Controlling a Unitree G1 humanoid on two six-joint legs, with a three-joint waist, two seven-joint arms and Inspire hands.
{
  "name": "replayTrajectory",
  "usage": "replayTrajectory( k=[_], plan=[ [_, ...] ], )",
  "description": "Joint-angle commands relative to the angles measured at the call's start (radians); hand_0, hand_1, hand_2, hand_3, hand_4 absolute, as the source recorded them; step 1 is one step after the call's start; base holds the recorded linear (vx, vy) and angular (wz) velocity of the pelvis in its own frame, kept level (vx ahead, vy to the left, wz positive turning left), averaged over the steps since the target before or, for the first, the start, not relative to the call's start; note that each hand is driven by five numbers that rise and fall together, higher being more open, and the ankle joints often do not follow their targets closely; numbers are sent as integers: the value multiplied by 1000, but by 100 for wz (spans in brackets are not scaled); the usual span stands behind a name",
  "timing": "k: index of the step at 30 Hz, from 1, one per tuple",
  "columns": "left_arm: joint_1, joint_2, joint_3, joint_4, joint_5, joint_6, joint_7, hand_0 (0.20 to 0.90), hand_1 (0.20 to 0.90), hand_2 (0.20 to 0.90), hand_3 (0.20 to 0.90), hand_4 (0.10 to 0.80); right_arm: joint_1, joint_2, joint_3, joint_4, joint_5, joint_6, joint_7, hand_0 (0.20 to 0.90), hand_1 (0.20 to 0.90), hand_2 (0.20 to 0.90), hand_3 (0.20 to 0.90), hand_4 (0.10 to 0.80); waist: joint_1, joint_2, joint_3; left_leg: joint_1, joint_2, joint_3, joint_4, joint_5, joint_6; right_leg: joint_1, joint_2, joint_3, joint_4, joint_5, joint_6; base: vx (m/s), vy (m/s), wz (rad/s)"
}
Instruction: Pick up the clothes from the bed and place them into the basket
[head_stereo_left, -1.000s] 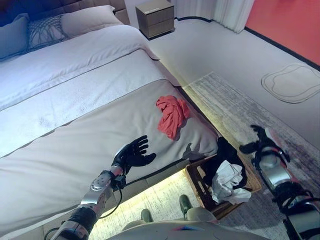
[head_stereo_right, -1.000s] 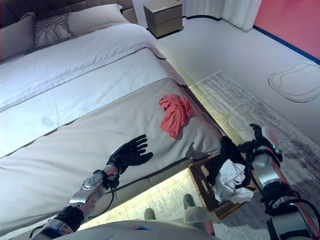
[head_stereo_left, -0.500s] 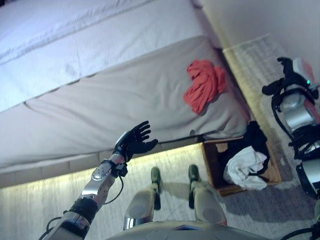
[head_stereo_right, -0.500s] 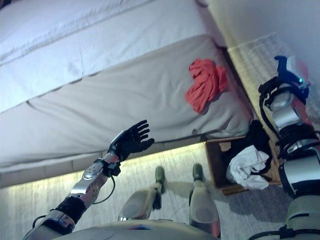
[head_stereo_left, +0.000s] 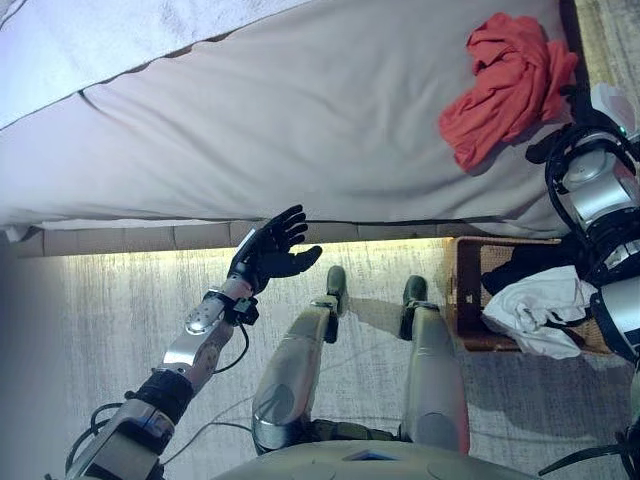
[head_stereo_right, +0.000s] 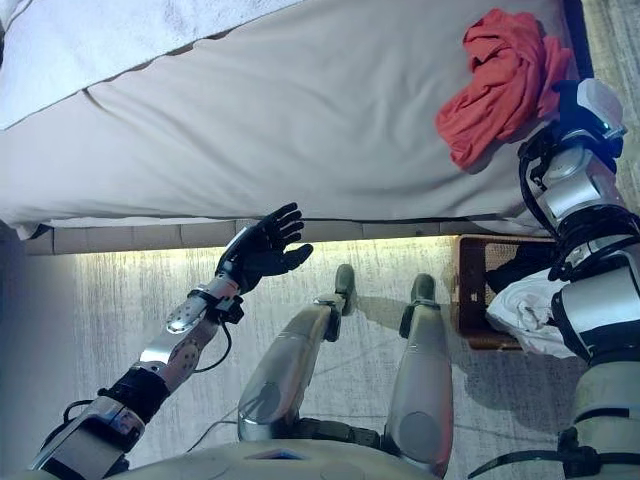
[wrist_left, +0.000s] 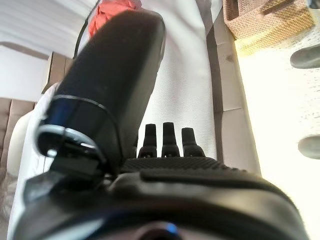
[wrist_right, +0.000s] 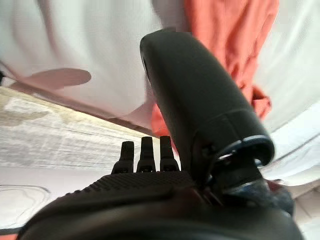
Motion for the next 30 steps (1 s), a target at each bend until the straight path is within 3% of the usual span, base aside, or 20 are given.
replayTrajectory(
  k=[1, 6, 12, 18, 19, 20, 22, 30],
  plan=[
    [62, 61, 21, -180, -34, -48, 15, 900, 900, 900, 900, 800, -167, -63, 61, -3, -7, -30, -51, 900, 900, 900, 900, 800, 16, 20, -16, -87, -14, -35, 121, -111, 18, 4, 39, -38, 106, -104, -56, -1, -89, 20],
    [91, 83, 18, -213, -42, -44, 16, 900, 900, 900, 900, 800, -212, -54, 79, 3, 28, -28, -82, 900, 900, 900, 900, 800, 38, 28, -16, -151, -27, -42, 181, -147, 26, -54, 45, -31, 169, -142, -57, 34, -72, 10],
    [107, 109, 22, -256, -51, -36, 41, 900, 900, 900, 900, 800, -305, -47, 63, -21, 210, -89, -133, 900, 900, 900, 900, 800, 57, 40, -16, -224, -30, -51, 221, -152, 42, -136, 55, -24, 229, -158, -66, -29, -38, 4],
    [140, 131, 53, -276, -62, -23, 24, 900, 900, 900, 900, 800, -341, -56, 33, -47, 276, -67, -111, 900, 900, 900, 900, 800, 72, 35, -16, -257, -34, -59, 253, -161, 46, -165, 61, -24, 260, -168, -71, -16, -30, 7],
    [145, 134, 56, -278, -61, -24, 22, 900, 900, 900, 900, 800, -345, -59, 33, -41, 286, -68, -107, 818, 818, 818, 804, 704, 75, 34, -16, -258, -34, -61, 255, -161, 47, -165, 62, -25, 263, -169, -73, 0, 0, 0],
    [150, 137, 61, -278, -62, -27, 18, 900, 900, 900, 900, 800, -352, -63, 34, -29, 298, -74, -99, 618, 618, 618, 571, 471, 78, 34, -16, -260, -35, -63, 257, -161, 49, -167, 63, -26, 266, -170, -74, -9, -8, 3],
    [156, 141, 67, -276, -64, -38, 7, 900, 900, 900, 900, 800, -368, -65, 32, -2, 314, -96, -95, 319, 319, 319, 222, 122, 84, 35, -16, -264, -36, -64, 258, -159, 50, -169, 62, -30, 269, -171, -75, -9, -4, 2],
    [167, 154, 79, -270, -61, -40, -11, 900, 900, 900, 900, 800, -382, -61, -32, 15, 409, -142, -149, 300, 300, 300, 200, 100, 99, 33, -16, -253, -43, -76, 252, -158, 53, -158, 60, -39, 277, -182, -80, -12, 0, 4]
  ],
)
